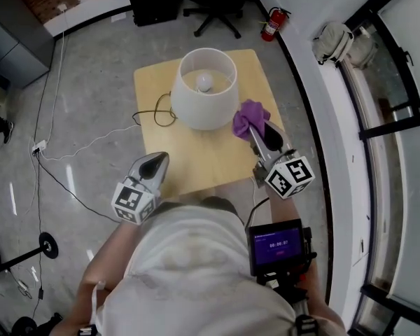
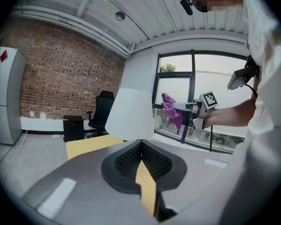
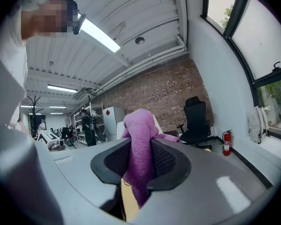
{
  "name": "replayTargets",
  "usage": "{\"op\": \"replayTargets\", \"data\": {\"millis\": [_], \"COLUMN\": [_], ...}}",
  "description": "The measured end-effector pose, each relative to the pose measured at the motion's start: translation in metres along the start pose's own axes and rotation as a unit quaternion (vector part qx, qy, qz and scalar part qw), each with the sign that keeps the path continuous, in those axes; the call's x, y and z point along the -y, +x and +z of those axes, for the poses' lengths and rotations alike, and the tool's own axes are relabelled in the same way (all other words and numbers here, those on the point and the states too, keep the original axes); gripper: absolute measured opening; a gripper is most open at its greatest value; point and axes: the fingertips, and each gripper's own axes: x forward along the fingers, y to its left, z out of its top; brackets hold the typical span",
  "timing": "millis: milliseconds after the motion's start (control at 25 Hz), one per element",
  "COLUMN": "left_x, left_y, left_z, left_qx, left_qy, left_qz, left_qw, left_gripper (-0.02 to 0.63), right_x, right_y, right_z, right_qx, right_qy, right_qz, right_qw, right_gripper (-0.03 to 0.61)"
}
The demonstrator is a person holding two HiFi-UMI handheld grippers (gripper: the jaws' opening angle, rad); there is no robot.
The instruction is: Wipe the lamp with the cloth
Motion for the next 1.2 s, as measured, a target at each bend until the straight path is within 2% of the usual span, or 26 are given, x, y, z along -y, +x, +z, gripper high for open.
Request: {"op": "replayTargets", "data": {"millis": [280,440,1000,1200], "left_x": [-0.006,-0.01,-0.009,-0.006], "left_y": [0.007,0.015,0.04,0.049], "left_z": [0.015,0.024,0.032,0.032], "left_qx": [0.005,0.011,0.006,0.0], "left_qy": [0.005,0.009,0.013,0.011], "left_qz": [0.028,0.047,0.088,0.101], "left_qw": [0.9996,0.9988,0.996,0.9948], "left_gripper": [0.002,0.002,0.002,0.002], "right_x": [0.009,0.006,-0.004,0.004], "right_y": [0.032,0.052,0.069,0.066], "right_z": [0.053,0.067,0.02,-0.009], "right_qx": [0.049,0.06,0.022,-0.001], "right_qy": [0.006,0.005,-0.005,0.018], "right_qz": [0.049,0.084,0.153,0.16], "right_qw": [0.998,0.995,0.988,0.987], "right_gripper": [0.118,0.126,0.132,0.135]}}
